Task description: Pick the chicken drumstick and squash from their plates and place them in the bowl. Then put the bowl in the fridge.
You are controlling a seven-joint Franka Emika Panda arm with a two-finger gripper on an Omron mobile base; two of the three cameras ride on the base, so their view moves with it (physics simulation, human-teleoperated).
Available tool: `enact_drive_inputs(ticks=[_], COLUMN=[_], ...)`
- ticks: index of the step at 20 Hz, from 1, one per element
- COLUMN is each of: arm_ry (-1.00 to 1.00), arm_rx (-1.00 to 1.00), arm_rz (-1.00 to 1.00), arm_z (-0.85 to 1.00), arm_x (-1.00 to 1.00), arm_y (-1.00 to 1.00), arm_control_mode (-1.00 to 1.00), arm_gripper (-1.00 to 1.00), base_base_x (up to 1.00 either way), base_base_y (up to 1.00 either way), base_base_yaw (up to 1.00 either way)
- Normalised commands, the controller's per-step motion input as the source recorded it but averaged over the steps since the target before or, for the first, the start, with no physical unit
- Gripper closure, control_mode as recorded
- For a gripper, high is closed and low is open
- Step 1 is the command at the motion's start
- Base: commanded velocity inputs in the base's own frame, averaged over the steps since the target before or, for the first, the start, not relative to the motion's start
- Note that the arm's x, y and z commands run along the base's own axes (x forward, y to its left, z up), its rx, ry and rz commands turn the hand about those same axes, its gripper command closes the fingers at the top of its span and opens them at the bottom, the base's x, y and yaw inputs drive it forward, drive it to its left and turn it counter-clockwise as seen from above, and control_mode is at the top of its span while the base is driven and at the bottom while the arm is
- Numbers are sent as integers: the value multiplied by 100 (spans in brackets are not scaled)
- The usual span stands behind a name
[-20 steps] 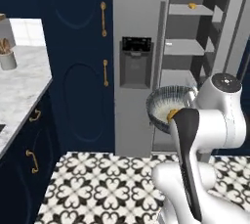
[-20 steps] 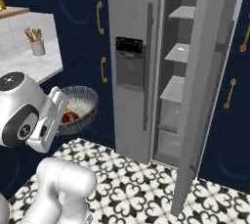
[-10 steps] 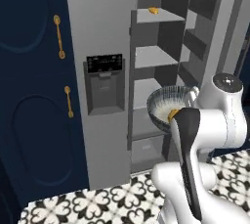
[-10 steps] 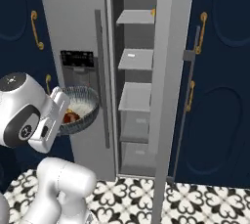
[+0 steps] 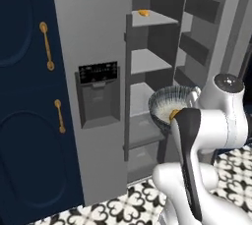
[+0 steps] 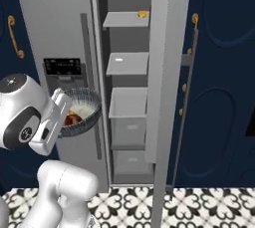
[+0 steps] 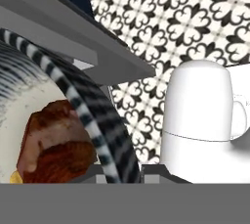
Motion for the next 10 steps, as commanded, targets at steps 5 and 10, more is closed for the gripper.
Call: enact_drive_inputs(ticks=[5,10], arm_ry=[0,0], arm_rx=[0,0], arm_rz=[0,0], arm_z=[0,0], arm_x=[0,0], arm_y=[0,0], arm_control_mode=[100,100], arm_gripper=[100,100], base_base_x=[56,64], base_base_y=[0,-6], base_base_yaw=[-8,-6])
